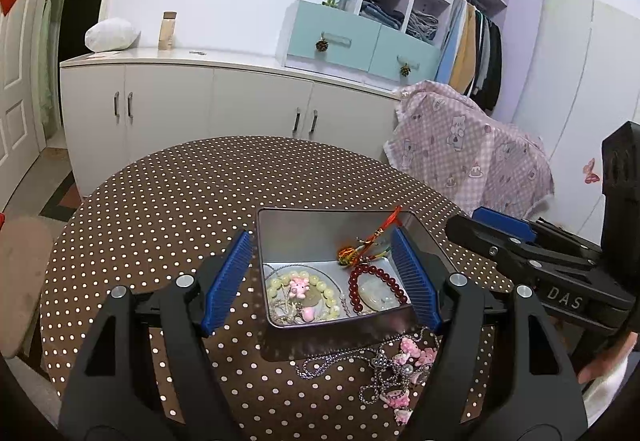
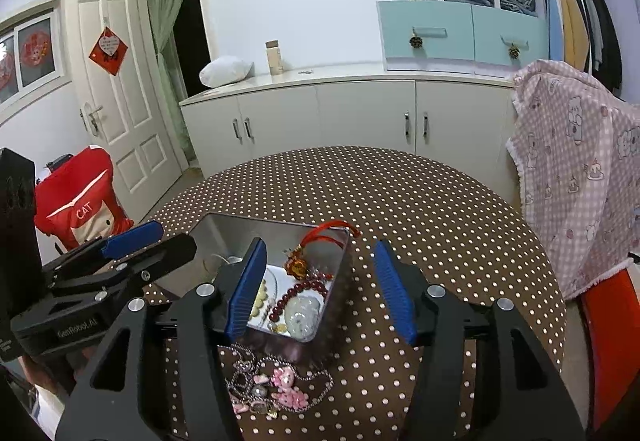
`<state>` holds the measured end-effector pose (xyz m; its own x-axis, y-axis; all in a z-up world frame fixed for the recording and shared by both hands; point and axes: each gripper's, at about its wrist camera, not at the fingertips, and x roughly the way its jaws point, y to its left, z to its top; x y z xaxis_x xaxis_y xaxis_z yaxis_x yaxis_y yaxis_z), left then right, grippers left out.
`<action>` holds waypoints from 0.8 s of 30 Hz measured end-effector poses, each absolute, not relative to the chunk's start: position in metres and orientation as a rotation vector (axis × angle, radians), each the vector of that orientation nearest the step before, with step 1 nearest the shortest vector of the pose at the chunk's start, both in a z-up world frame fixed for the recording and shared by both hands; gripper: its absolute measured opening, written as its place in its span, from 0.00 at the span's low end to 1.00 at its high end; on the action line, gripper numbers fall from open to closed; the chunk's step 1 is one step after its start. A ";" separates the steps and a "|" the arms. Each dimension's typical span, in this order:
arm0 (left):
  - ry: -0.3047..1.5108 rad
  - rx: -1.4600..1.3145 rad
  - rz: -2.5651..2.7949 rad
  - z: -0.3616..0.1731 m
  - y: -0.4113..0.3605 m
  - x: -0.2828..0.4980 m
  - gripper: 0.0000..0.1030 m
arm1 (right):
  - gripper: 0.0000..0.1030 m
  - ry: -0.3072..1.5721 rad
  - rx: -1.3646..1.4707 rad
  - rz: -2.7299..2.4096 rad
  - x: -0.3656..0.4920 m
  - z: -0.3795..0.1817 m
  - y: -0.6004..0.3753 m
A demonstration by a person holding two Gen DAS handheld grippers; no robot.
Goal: Organize jewelry
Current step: 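Open both grippers to drop the charm and cord bracelet into the box, then grasp a pink charm with the left gripper while the right moves to the chains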
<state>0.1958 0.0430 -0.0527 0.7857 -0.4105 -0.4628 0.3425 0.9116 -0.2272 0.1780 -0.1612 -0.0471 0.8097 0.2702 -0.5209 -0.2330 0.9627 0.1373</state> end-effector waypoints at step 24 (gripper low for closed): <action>0.517 -0.055 -0.372 -0.070 0.027 0.133 0.85 | 0.85 0.575 0.070 0.137 0.127 -0.063 -0.191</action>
